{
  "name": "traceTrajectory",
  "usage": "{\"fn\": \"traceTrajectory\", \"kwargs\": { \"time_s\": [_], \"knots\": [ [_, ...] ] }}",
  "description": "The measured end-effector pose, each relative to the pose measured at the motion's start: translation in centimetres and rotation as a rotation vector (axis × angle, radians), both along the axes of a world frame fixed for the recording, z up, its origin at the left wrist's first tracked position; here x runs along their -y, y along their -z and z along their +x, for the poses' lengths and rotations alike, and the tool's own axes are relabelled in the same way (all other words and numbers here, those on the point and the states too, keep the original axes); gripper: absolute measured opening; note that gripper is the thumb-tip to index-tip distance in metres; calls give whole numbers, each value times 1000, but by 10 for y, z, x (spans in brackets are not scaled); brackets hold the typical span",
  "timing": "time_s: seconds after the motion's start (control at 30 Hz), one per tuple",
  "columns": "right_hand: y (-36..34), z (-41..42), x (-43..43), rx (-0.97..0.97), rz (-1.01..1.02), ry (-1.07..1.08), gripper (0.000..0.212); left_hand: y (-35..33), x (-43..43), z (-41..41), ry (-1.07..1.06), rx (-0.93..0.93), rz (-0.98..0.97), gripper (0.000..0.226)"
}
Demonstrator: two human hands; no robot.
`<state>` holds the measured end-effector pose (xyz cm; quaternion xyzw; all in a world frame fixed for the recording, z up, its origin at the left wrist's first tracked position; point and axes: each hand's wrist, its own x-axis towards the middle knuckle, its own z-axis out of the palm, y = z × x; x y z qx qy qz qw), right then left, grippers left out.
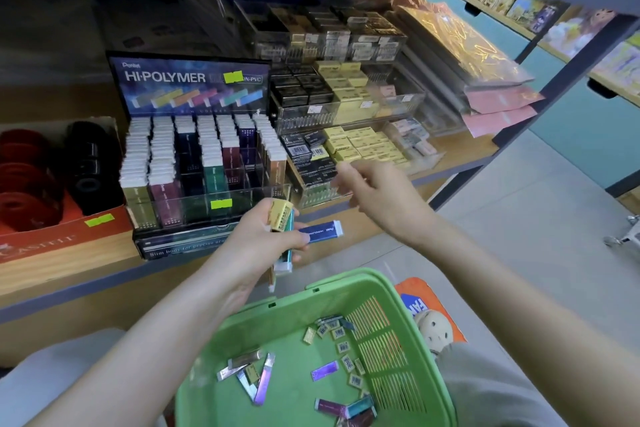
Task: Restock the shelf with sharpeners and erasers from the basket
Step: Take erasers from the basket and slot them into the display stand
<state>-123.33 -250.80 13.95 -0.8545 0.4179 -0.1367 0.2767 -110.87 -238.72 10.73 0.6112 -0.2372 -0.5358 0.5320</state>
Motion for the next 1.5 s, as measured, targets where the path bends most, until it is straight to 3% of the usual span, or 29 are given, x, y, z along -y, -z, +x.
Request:
{"fn": "traceTrajectory", "kwargs": {
  "time_s": [0.1, 0.17, 0.23, 0.47, 0.73, 0.93, 1.1, 1.37, 1.5],
  "knots": [
    [-1, -5, -28, -97, 266, -122, 28, -1, -3, -1, -29, 53, -25, 22],
    [-2, -7, -36, -8, 389, -103, 9, -3, -5, -3, -58, 65, -44, 18],
    [-3, -10, -38, 88, 425, -52, 6, -4, -8, -4, -90, 56, -56, 13],
    [-25, -9, -38, 274, 226, 52, 4, -10, -27, 7, -203, -85, -97, 5],
    [-35, 30, -56, 262, 172, -137, 11, -24, -55, 27, -175, -60, -250, 13],
    [-48, 81, -57, 422, 9, -113, 6, -30, -70, 58, -289, -112, -270, 19],
    [-37, 130, -44, 307, -212, -122, 4, -27, -81, 84, -343, -223, -268, 20],
    [-24, 165, -29, 63, -378, -292, 14, -27, -84, 103, -408, -328, -239, 22],
    [-20, 170, -24, -24, -365, -372, 15, -32, -88, 105, -385, -293, -195, 40]
  ]
}}
